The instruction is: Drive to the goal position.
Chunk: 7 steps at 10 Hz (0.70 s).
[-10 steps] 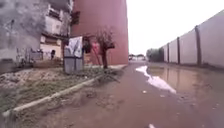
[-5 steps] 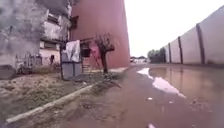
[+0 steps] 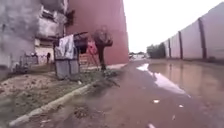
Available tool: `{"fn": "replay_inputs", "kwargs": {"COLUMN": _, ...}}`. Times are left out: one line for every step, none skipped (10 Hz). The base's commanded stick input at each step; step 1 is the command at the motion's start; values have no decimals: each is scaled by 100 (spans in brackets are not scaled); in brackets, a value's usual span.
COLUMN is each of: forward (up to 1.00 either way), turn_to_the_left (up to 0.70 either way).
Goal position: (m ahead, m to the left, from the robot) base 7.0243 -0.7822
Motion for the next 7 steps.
{"fn": "replay_inputs", "kwargs": {"forward": 50, "turn_to_the_left": -42}}
{"fn": "replay_inputs", "kwargs": {"forward": 50, "turn_to_the_left": -6}}
{"fn": "replay_inputs", "kwargs": {"forward": 50, "turn_to_the_left": 0}}
{"fn": "replay_inputs", "kwargs": {"forward": 50, "turn_to_the_left": -17}}
{"fn": "replay_inputs", "kwargs": {"forward": 50, "turn_to_the_left": -50}}
{"fn": "replay_inputs", "kwargs": {"forward": 50, "turn_to_the_left": -50}}
{"fn": "replay_inputs", "kwargs": {"forward": 50, "turn_to_the_left": -50}}
